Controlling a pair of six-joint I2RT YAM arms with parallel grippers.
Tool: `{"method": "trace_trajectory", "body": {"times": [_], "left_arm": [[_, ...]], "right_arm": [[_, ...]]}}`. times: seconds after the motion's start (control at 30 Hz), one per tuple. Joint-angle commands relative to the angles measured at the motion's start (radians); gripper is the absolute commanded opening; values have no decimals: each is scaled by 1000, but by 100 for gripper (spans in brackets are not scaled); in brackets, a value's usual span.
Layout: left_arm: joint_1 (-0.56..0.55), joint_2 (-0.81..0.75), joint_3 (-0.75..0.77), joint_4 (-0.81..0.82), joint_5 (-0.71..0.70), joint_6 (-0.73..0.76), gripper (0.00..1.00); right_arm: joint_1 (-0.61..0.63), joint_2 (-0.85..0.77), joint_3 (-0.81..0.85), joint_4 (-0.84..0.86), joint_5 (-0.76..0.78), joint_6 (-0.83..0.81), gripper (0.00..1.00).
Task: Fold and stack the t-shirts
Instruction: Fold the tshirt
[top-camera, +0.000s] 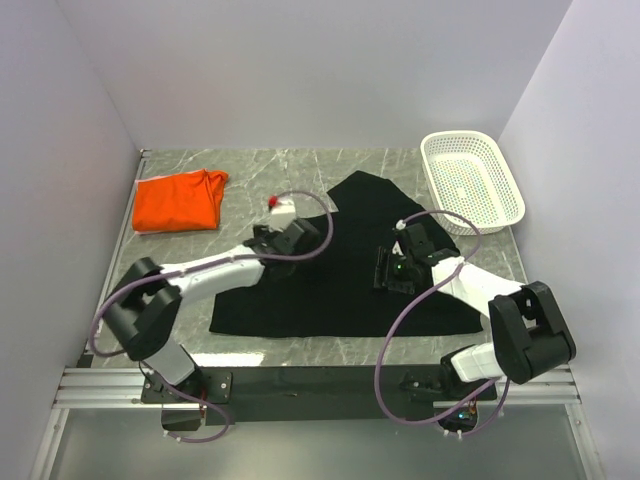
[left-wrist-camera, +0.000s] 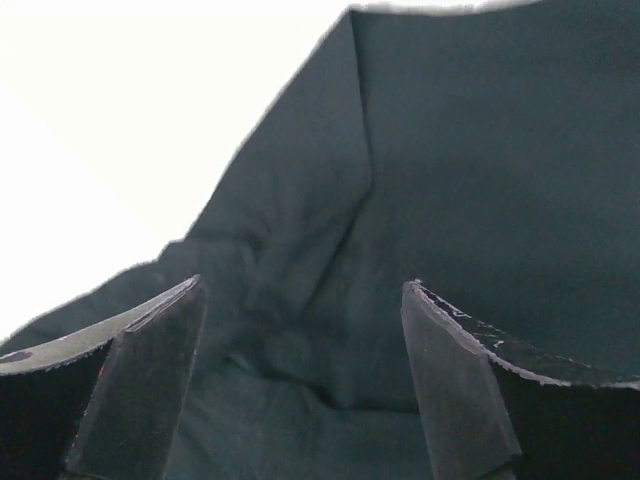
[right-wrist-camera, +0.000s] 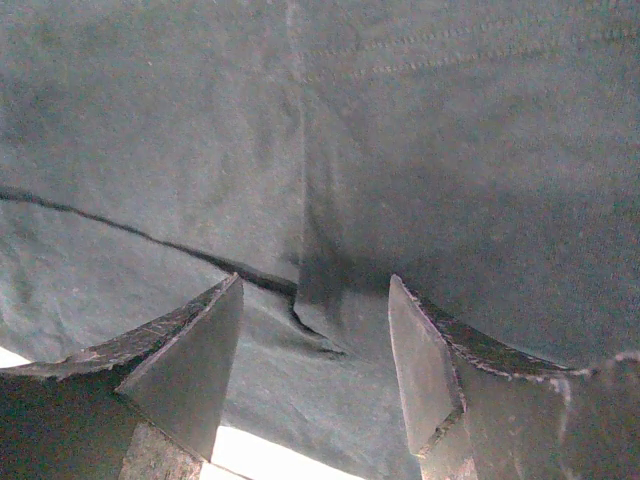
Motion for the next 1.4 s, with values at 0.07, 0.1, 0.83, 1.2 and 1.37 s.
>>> {"method": "trace_trajectory", "body": {"times": [0.07,0.1,0.83,1.2,1.37], "left_arm": [[200,-64,-17,124,116,56,84],[223,-60,-25,143,142,67,83],[268,-190,-302,258,551,-16,77],[239,-234,-335,269,511,-27,77],[226,-302,-365,299,473,-24,78]], "right_arm": [[11,14,46,35,8,-13,67],[13,19,44,39,6,-13,67],[19,40,38,41,14,-16,66],[34,48,34,42,17,-11,66],[36,55,30,45,16,-13,66]]}}
